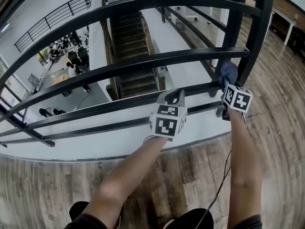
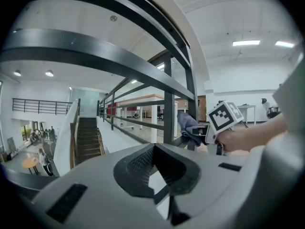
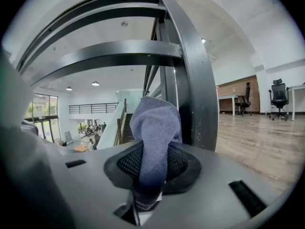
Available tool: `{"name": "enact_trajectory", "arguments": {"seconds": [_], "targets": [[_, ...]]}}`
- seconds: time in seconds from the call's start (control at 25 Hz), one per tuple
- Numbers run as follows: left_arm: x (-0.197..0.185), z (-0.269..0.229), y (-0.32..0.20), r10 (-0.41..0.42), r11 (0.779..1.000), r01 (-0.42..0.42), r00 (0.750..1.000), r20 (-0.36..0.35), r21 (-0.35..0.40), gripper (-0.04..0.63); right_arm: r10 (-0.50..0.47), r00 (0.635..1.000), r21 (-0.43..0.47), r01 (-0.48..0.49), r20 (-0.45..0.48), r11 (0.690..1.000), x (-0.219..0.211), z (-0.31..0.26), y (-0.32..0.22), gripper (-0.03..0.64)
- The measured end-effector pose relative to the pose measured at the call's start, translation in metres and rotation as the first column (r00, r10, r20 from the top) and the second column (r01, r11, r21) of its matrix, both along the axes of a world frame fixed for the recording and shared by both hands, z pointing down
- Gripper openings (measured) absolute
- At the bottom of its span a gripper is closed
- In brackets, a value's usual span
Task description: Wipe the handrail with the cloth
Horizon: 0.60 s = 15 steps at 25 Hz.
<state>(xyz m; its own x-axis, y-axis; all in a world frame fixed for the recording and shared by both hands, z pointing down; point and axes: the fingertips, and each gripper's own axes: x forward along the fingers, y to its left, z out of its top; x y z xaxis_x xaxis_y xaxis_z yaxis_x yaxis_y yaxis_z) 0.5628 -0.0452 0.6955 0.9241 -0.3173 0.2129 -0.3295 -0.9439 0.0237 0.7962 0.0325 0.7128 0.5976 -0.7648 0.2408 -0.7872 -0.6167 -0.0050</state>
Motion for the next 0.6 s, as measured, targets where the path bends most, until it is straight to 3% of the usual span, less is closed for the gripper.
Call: {"name": "enact_trajectory", "arguments": {"seconds": [0.12,0.28,0.6], "targets": [[-0.028,-0.004,-0.015,-0.029,0.999,0.029,0.999,-0.021,0.014,0.003,0.029,0.994,0.058,-0.023,-0.103,0.998,-0.029,-0.018,-0.001,0.087],[-0.076,-0.004,-0.041,-0.069,0.997,0.07,0.997,-0.045,0.022,0.002,-0.053,0.983,0.163,0.082,-0.174,0.983,-0.111,-0.047,-0.032,0.087],[-0.22,-0.012,-0.101,-0.173,0.984,0.175,0.981,-0.087,0.013,0.002,-0.266,0.939,0.125,0.298,-0.219,0.946,-0.307,-0.059,-0.112,0.087]]}}
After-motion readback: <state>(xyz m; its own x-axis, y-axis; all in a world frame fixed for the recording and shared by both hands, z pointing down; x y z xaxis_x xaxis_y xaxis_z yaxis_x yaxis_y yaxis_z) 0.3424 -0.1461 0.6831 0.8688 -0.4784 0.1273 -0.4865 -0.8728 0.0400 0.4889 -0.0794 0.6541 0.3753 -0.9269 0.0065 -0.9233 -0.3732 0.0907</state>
